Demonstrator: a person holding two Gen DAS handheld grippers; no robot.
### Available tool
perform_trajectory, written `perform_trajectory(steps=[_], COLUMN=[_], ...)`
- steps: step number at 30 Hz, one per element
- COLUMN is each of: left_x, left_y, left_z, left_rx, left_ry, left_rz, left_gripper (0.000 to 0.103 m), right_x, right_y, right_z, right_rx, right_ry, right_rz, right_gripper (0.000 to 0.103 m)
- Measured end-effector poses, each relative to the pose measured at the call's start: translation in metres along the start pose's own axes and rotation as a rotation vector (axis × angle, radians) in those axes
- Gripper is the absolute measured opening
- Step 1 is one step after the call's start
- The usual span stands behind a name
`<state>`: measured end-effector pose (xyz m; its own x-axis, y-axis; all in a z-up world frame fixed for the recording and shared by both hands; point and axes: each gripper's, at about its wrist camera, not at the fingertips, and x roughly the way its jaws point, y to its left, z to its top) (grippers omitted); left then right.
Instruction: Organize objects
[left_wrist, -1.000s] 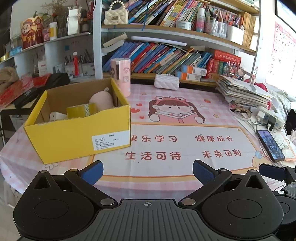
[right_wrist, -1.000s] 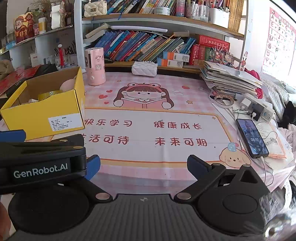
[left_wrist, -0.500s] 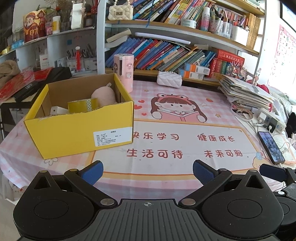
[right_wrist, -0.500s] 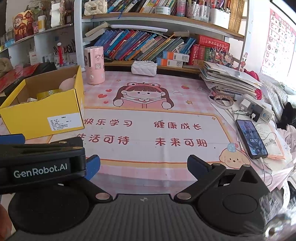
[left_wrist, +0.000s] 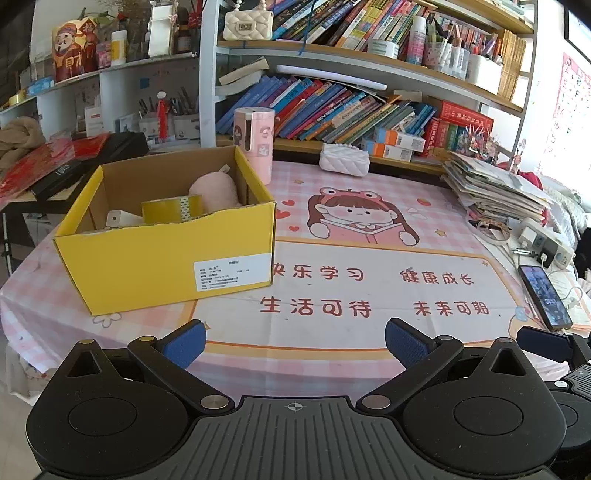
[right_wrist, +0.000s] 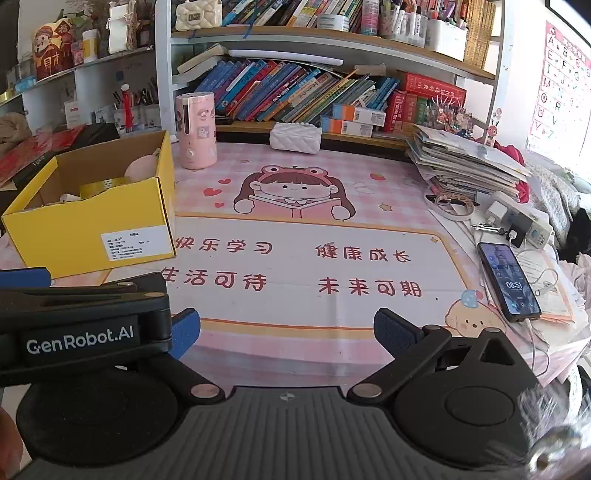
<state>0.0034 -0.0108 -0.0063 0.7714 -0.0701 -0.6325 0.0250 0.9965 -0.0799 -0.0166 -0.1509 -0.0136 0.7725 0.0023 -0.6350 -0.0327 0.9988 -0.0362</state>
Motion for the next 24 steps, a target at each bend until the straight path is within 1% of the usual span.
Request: perform_trajectory(steps=[8,24], left_x=[-0.001,-0.002], left_y=[-0.0013,-0.0032], left_z=[0.0011,-0.0015], left_rx=[0.003,0.001], left_ry=[-0.003,0.006], left_rz=[0.01,0.004], left_gripper=[0.103,0.103], right_x=[0.0016,-0.0001], right_y=[-0.0002,-0.002], right_z=[0.0008,-0.0011], right_rx=[0.005,0.011], right_ry=[-0.002,0.002], right_rz=[0.014,0.015], right_gripper=[0.102,0.102])
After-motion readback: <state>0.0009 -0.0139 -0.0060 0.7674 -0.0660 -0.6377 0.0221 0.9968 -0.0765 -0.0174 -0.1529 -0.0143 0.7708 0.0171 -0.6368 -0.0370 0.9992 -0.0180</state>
